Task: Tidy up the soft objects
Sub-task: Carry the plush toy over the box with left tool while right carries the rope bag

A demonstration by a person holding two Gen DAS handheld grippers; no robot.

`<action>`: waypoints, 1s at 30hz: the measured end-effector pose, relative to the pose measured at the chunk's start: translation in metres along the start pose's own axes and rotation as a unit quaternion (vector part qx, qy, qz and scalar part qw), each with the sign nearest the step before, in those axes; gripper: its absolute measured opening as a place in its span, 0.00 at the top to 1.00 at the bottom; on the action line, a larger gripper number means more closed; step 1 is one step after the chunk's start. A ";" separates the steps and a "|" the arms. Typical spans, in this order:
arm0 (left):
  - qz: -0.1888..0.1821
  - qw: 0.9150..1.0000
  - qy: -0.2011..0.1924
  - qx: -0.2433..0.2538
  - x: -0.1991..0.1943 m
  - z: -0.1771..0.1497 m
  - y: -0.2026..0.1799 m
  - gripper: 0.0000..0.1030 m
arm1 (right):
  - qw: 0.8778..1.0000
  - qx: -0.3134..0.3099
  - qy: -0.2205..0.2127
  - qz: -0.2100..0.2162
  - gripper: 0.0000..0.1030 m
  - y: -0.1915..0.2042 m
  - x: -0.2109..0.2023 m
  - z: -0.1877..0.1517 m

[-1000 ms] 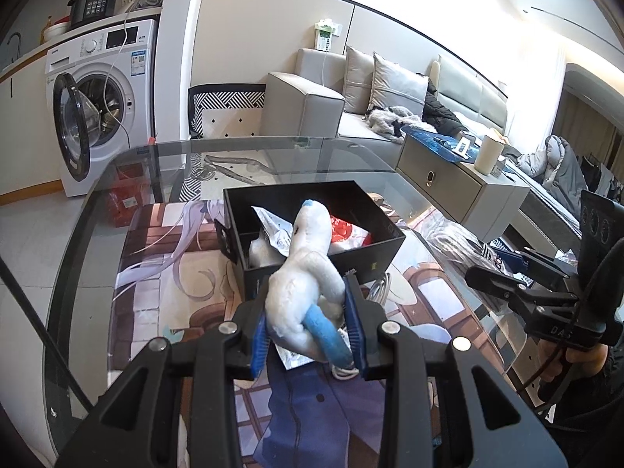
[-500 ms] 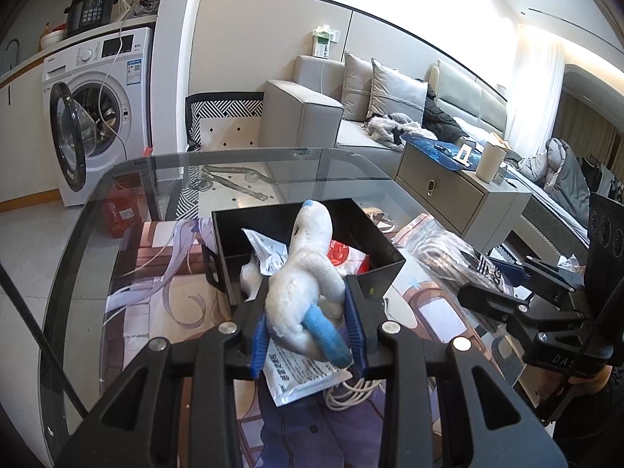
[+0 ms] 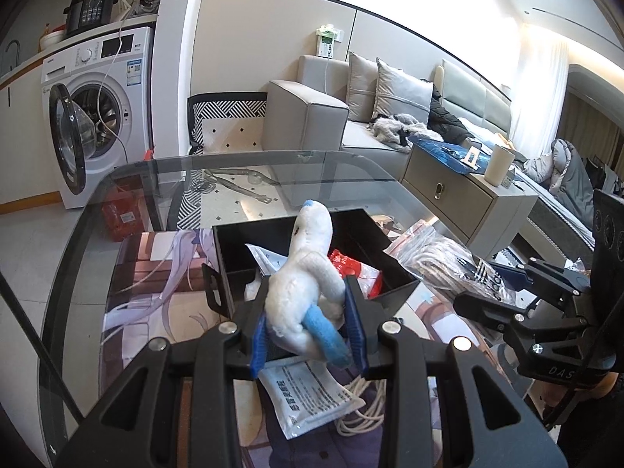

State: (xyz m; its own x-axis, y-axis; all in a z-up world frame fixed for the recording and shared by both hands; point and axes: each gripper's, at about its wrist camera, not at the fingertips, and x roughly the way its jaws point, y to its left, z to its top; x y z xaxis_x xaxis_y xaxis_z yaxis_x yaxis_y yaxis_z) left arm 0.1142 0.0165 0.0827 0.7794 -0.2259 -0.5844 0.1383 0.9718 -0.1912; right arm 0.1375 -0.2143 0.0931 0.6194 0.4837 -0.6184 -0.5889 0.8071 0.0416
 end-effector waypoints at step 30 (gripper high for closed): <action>0.014 1.000 0.001 -0.010 0.039 0.012 0.015 0.68 | 0.999 -0.045 0.024 -0.012 0.52 0.011 0.046 0.030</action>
State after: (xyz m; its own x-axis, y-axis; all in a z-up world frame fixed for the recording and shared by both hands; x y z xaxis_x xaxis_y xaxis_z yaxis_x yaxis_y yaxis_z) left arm 0.1538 0.0236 0.0665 0.7812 -0.1994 -0.5916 0.1049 0.9761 -0.1905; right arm 0.1756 -0.1732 0.0885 0.6093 0.4454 -0.6560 -0.6198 0.7836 -0.0436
